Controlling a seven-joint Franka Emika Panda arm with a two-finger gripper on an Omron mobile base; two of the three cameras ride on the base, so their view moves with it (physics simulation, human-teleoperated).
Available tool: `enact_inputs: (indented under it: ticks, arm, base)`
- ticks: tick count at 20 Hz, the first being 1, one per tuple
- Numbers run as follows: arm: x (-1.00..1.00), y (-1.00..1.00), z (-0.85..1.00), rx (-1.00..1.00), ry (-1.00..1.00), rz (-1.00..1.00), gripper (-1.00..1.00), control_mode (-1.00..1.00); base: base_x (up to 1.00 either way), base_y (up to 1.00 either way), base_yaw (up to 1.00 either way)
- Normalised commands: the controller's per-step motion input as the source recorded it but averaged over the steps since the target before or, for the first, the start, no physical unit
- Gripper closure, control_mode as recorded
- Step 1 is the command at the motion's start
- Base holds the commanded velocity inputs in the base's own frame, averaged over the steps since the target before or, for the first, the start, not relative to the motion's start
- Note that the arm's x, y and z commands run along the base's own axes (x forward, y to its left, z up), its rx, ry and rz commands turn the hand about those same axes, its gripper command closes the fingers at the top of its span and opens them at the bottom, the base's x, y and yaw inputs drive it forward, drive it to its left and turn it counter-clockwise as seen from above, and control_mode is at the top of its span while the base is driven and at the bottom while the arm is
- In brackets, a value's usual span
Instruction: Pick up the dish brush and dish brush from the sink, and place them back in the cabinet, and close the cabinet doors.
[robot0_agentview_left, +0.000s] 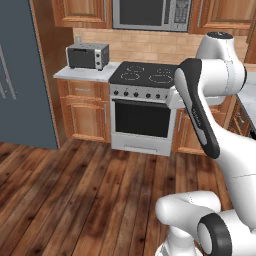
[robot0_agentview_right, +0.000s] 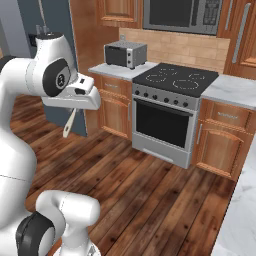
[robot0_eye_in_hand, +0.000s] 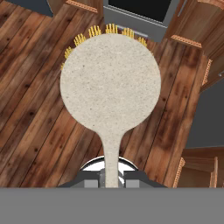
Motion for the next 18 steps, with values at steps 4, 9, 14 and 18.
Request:
enact_inputs:
  ticks: [4, 9, 14, 18]
  arm:
    - [0.00, 0.00, 0.00, 0.00, 0.00, 0.00, 1.00, 1.00]
    - [0.00, 0.00, 0.00, 0.00, 0.00, 0.00, 1.00, 1.00]
    - [0.00, 0.00, 0.00, 0.00, 0.00, 0.00, 1.00, 1.00]
    - [0.00, 0.00, 0.00, 0.00, 0.00, 0.00, 1.00, 1.00]
  base:
    - [0.50, 0.17, -0.18]
    - [0.48, 0.24, -0.19]
    - [0.53, 0.36, -0.22]
    - [0.50, 0.42, -0.23]
